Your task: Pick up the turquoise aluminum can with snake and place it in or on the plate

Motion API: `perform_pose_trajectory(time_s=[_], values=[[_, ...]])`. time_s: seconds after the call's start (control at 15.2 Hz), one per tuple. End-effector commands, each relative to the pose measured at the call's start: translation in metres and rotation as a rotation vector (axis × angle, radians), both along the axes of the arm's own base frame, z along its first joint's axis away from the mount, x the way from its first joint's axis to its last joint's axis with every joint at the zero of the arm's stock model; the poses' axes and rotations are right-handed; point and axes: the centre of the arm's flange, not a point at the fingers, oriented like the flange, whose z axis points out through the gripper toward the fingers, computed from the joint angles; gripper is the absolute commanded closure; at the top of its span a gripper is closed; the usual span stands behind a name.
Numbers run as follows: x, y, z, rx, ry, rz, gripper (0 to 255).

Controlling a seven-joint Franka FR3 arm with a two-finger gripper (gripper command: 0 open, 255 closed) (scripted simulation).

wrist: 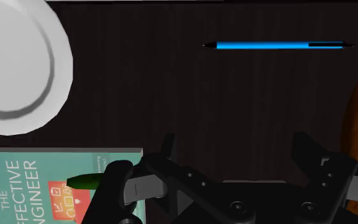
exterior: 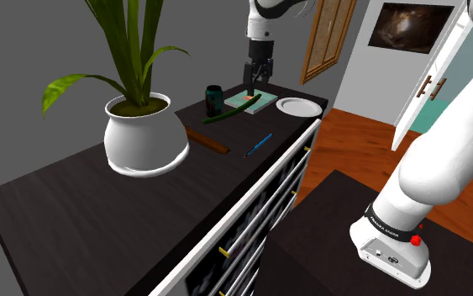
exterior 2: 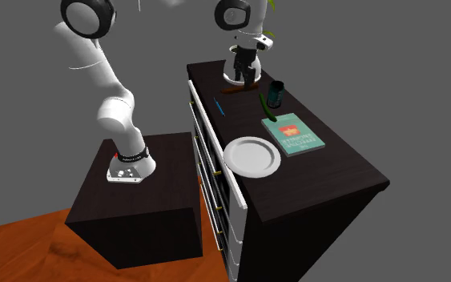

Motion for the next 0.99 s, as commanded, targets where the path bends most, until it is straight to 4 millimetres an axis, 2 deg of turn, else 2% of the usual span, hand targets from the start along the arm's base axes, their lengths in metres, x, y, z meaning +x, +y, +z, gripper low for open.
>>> perform_pose_trajectory(time_s=[0.0,0.73,0.79,0.92], values=[[0.024,0.008,-0.002,-0.006,-0.011,0.005,0],[0.155,0.051,-0.01,-0.037,-0.07,0.03,0],[0.163,0.053,-0.011,-0.039,-0.074,0.031,0],[0.163,0.053,-0.021,-0.039,-0.074,0.031,0]])
